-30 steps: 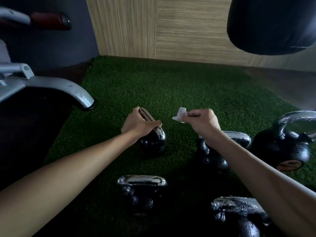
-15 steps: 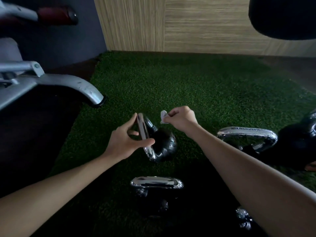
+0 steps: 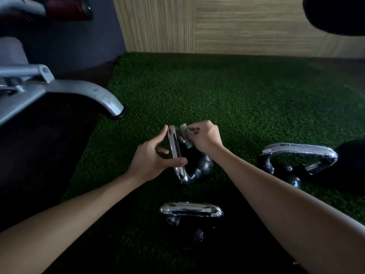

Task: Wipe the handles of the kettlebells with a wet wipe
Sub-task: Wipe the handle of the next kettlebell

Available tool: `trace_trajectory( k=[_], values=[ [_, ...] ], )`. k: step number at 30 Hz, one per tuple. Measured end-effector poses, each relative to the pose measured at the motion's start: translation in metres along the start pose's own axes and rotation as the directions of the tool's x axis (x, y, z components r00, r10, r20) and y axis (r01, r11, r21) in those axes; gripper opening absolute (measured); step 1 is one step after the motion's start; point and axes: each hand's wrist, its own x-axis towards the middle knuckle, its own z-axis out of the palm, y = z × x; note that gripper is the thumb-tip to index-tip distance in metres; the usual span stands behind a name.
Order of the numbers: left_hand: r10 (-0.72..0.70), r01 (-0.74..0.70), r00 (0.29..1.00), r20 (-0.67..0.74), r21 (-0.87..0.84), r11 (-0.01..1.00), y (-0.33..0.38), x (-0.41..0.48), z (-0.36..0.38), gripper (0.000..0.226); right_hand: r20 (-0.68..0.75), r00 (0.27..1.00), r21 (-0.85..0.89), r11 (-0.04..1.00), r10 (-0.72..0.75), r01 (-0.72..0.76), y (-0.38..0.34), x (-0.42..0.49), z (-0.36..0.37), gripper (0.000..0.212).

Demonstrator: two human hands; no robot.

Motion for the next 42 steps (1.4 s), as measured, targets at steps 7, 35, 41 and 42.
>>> trace_trajectory(
  k=[7, 35, 41, 42],
  values=[
    [-0.007, -0.057, 0.968, 0.251, 0.245, 0.968, 0.018, 0.015, -0.024, 0.156, -0.062, 0.996, 0.036, 0.997, 0.063, -0.061, -0.003, 0.001, -0.007, 0.017],
    [-0.146, 0.093, 0.965, 0.219, 0.235, 0.968, 0.014, 0.026, -0.04, 0.16, 0.273, 0.955, 0.091, 0.991, -0.117, 0.095, -0.022, -0.035, -0.034, 0.029],
    [-0.109, 0.065, 0.971, 0.212, 0.202, 0.977, -0.001, 0.027, -0.043, 0.161, 0.41, 0.893, 0.004, 0.979, -0.188, 0.204, -0.007, -0.063, -0.036, 0.026],
    [-0.111, 0.069, 0.971, 0.212, 0.196, 0.978, -0.003, 0.028, -0.044, 0.161, 0.417, 0.887, -0.015, 0.975, -0.197, 0.224, -0.004, -0.066, -0.036, 0.024]
  ],
)
